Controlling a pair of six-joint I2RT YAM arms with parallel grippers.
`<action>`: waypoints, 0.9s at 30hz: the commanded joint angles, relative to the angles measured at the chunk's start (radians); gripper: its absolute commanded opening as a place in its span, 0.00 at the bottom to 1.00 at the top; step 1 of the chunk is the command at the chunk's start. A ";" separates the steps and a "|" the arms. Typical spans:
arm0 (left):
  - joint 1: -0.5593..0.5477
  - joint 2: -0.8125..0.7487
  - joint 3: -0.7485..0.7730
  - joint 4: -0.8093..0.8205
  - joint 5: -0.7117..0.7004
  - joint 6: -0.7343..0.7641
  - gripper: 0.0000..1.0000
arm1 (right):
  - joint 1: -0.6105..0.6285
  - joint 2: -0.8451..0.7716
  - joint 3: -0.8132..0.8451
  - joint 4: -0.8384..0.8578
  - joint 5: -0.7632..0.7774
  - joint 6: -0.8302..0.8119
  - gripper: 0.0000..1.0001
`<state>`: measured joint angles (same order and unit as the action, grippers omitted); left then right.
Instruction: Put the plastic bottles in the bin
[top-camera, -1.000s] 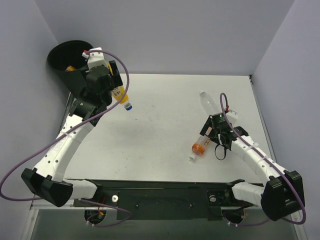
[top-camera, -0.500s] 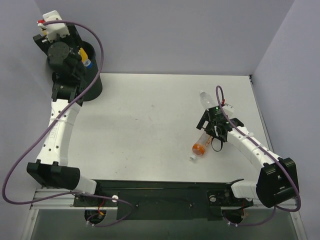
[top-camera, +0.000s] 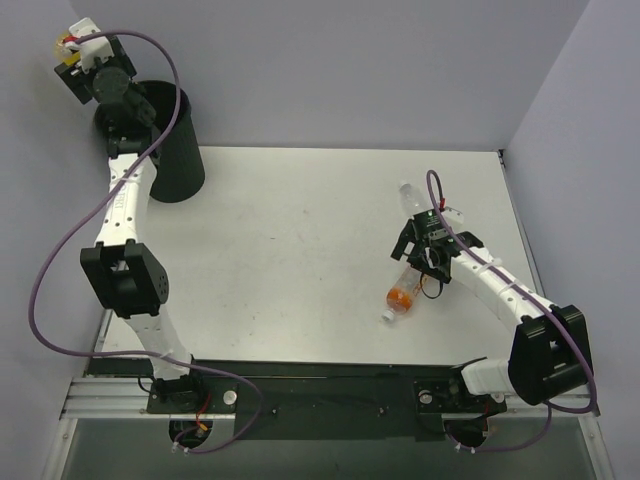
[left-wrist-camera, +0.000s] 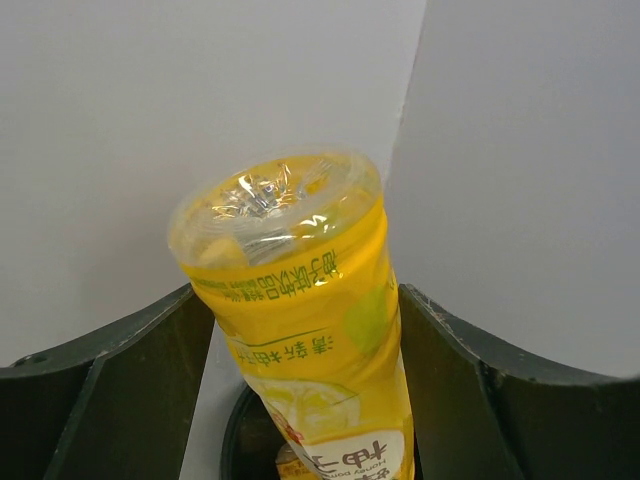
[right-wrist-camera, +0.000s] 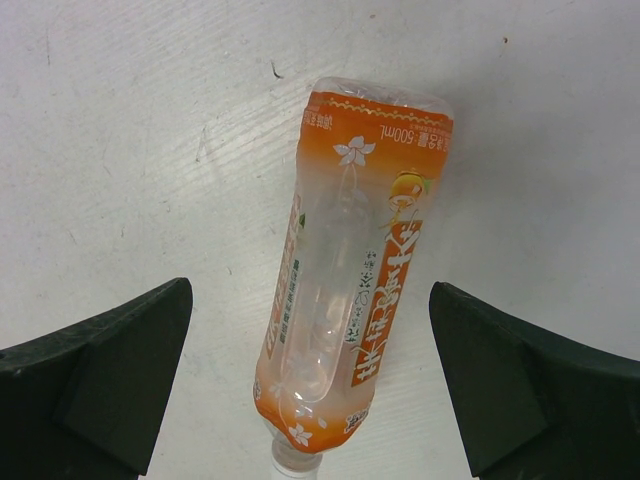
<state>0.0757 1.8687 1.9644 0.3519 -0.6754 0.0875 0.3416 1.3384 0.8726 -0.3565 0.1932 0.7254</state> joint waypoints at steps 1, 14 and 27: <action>0.012 0.047 0.094 0.033 0.020 -0.063 0.33 | -0.007 0.007 0.046 -0.042 0.012 -0.018 1.00; -0.004 0.048 0.111 -0.226 0.017 -0.157 0.93 | -0.006 0.001 0.049 -0.047 0.000 -0.003 1.00; -0.440 -0.397 -0.262 -0.605 -0.007 -0.081 0.96 | -0.003 -0.171 -0.141 -0.006 0.009 0.060 0.99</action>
<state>-0.2203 1.7096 1.8854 -0.1310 -0.6781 -0.0113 0.3401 1.2171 0.8001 -0.3607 0.1795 0.7364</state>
